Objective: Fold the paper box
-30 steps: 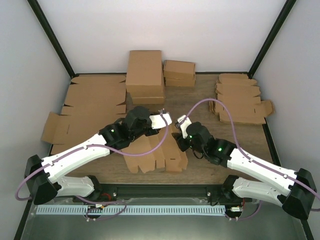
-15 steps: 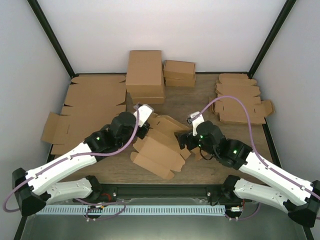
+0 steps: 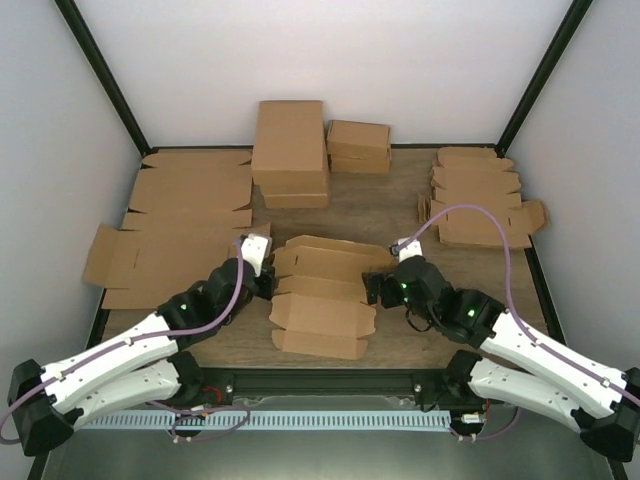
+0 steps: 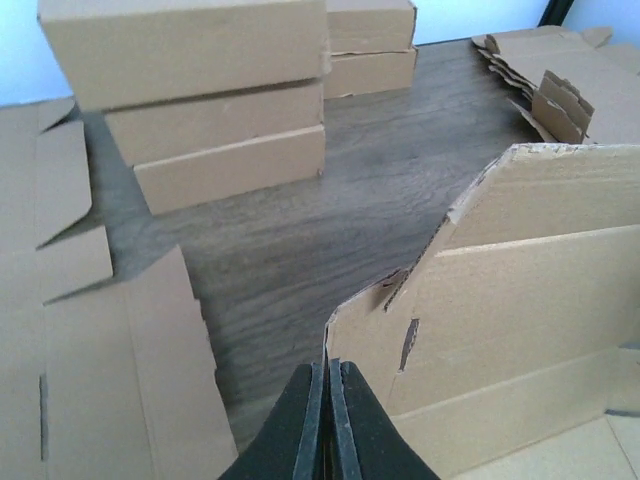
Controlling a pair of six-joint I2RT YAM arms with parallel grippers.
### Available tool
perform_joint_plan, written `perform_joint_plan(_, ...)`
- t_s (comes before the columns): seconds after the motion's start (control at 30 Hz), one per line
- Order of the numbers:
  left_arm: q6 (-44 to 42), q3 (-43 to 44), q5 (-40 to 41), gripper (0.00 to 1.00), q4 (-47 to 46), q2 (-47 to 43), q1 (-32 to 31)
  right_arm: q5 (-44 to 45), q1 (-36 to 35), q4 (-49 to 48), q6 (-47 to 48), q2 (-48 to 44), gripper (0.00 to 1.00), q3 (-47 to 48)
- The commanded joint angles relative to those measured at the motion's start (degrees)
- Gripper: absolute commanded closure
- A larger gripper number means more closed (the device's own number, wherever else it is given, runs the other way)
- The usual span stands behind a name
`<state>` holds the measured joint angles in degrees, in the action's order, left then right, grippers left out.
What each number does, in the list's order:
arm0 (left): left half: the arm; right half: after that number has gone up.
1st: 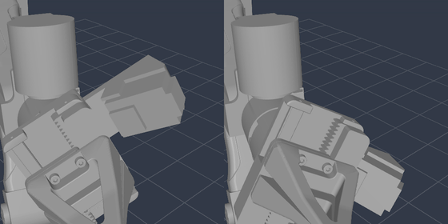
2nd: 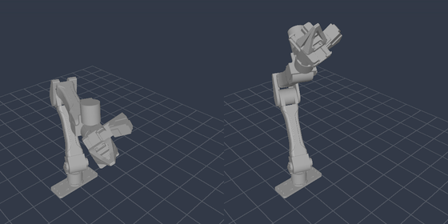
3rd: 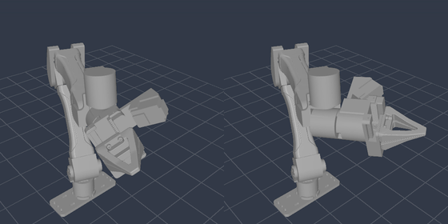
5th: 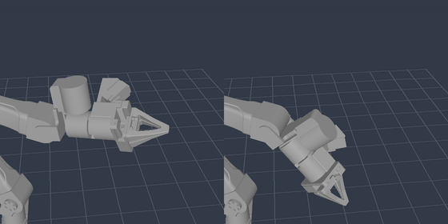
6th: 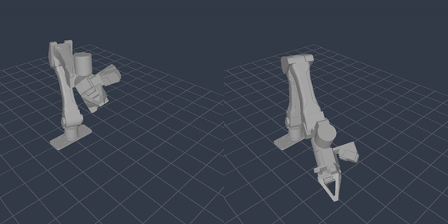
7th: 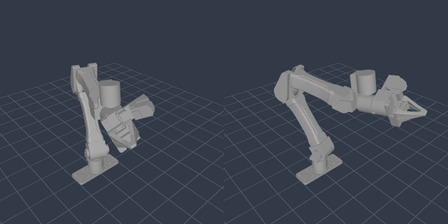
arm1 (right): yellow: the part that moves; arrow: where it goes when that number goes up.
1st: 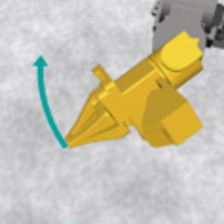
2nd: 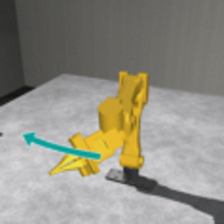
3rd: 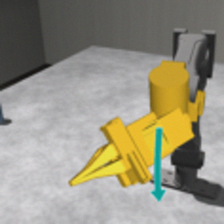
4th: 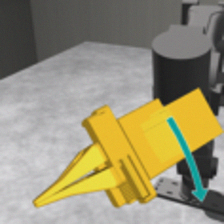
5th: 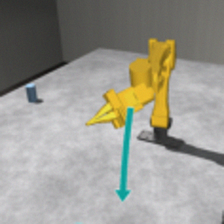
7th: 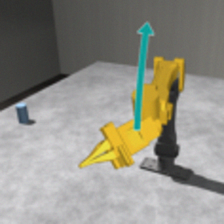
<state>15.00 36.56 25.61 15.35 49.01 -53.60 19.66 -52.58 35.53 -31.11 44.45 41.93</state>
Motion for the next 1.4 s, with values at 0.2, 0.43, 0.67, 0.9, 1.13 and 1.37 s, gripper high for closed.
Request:
perform_joint_plan(0.2,12.0,-7.1,1.6,0.96,-2.8,-8.2,0.1,0.6,0.3,-2.6,-13.9,0.4,0.01,-4.8)
perform_joint_plan(0.43,14.3,-10.6,0.2,0.96,-3.2,-9.6,0.0,-6.2,0.3,-9.4,-15.7,4.0,0.13,-8.6)
perform_joint_plan(0.67,17.4,-12.8,1.1,0.96,-3.7,-11.1,0.0,-14.4,0.3,-14.8,-15.6,7.4,0.14,-11.4)
perform_joint_plan(0.9,17.9,-16.9,-1.9,0.96,-8.6,-12.5,-1.0,-23.3,0.4,-24.2,-22.5,10.0,0.14,-12.8)
perform_joint_plan(1.13,14.5,-21.3,-1.6,0.96,-13.7,-15.4,-2.6,-17.9,0.4,-20.8,-44.1,11.9,0.1,-2.5)
perform_joint_plan(1.37,10.9,-24.8,-1.5,0.96,-18.0,-19.1,-4.0,-8.4,0.4,-13.2,-58.9,18.8,0.1,9.7)
